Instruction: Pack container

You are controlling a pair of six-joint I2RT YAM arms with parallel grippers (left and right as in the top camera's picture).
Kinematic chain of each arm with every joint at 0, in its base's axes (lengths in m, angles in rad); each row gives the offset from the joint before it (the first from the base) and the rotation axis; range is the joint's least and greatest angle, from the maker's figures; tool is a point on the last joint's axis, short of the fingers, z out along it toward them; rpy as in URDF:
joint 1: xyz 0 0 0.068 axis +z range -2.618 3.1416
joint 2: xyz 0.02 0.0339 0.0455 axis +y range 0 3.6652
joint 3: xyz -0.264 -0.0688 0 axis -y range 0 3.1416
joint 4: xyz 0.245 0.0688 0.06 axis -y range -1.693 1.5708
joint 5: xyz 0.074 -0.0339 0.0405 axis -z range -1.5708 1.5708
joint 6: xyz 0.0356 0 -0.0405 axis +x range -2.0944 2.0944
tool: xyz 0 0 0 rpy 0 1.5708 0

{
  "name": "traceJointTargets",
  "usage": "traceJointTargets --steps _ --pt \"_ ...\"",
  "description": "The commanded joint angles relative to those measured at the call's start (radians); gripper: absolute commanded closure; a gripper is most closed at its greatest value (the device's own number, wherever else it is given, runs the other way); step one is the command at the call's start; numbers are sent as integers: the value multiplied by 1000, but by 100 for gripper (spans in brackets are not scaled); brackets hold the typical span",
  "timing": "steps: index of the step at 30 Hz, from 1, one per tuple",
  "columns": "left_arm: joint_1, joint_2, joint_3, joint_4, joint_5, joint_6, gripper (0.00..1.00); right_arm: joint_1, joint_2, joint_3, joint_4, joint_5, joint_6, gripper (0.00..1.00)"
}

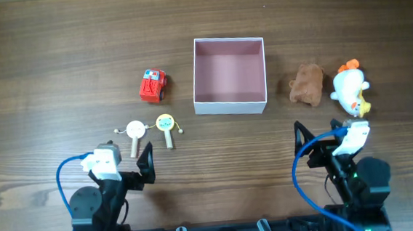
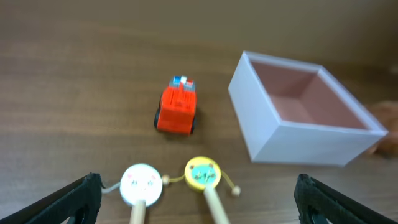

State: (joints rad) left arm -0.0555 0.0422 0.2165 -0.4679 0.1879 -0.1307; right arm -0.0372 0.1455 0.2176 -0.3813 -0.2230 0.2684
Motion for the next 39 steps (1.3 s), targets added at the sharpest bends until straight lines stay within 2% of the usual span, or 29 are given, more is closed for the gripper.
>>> traceJointTargets --steps 1,4,10,14,16,20,24,27,31,34,36,39 --pt "-5 119 123 11 -13 -27 0 3 213 185 -16 -37 -23 0" --pt "-5 259 192 -7 -21 -30 0 3 423 355 -82 -38 -79 0" --pt "-5 662 468 -124 -27 -29 0 3 867 810 -380 8 -192 0" --pt "6 999 758 -286 -47 9 0 3 1170 1113 -610 70 -227 0" --pt "17 1124 869 -362 -47 13 0 3 1258 1173 -628 65 -242 0" --pt "42 1349 1041 -484 -43 14 0 3 1384 1184 -624 67 -242 0" --pt "63 1456 1065 -494 -43 14 0 3 1494 1184 -610 95 -205 0" --pt "71 1503 1065 -494 -43 14 0 2 1572 1183 -602 187 -113 2" --pt "71 1526 1065 -494 -43 14 0 -6 1677 1183 -602 201 -103 9" --pt "71 1525 1065 -494 -43 14 0 -4 1758 1183 -595 201 -82 10" --pt "71 1525 1065 -494 -43 14 0 -3 1806 1183 -586 200 -58 14" --pt "71 1525 1065 -494 -43 14 0 -3 1857 1183 -564 181 -45 29"
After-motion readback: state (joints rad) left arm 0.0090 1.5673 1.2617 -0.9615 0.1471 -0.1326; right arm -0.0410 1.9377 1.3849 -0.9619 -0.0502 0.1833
